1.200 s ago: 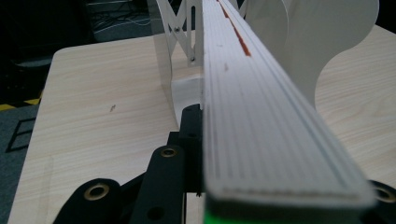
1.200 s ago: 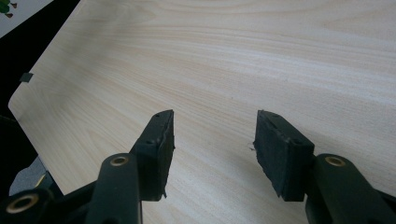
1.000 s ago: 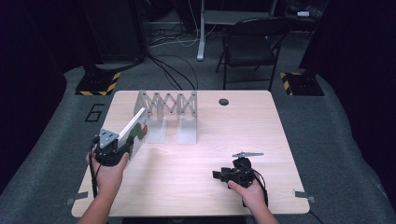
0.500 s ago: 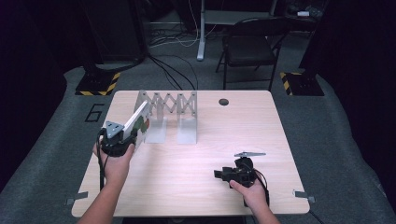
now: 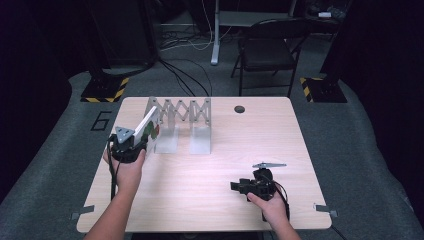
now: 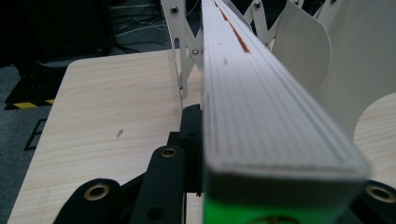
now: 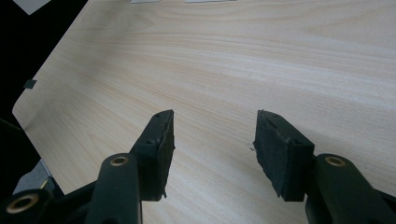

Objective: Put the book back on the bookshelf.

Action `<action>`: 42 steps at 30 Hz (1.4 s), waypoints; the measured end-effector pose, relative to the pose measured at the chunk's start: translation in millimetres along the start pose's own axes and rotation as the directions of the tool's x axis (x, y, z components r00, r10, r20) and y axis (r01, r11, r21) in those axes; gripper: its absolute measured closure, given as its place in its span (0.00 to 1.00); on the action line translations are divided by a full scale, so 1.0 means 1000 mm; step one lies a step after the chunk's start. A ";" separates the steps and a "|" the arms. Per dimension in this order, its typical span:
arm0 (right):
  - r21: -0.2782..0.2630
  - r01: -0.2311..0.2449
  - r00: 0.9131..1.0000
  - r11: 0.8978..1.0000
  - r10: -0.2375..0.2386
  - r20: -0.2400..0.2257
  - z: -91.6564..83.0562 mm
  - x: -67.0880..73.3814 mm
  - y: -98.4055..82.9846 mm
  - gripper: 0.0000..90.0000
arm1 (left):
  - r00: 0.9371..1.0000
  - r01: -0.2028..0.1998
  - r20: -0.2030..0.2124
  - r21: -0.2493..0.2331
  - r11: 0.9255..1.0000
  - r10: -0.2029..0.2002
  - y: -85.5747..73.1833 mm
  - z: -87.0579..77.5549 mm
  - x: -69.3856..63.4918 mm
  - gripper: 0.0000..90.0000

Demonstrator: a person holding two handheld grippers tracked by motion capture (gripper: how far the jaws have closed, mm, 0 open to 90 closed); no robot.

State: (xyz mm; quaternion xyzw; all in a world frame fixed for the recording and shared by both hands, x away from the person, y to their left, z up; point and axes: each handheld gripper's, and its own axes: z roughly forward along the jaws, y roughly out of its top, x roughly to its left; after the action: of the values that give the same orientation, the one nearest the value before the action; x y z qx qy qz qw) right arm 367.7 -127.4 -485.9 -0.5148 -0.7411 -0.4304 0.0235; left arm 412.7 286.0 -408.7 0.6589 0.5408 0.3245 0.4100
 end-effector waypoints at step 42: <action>-0.060 -0.054 0.997 0.997 0.057 0.056 -0.032 -0.012 -0.021 0.52 | 0.999 0.006 -0.043 0.048 0.999 -0.004 -0.011 0.040 -0.005 0.84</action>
State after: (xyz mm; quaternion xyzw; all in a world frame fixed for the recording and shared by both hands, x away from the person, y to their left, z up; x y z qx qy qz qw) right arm 344.1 -159.5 -484.5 -0.5478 -0.7139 -0.4362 -0.0009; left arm 441.6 274.0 -436.6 0.6602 0.5587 0.3243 0.3833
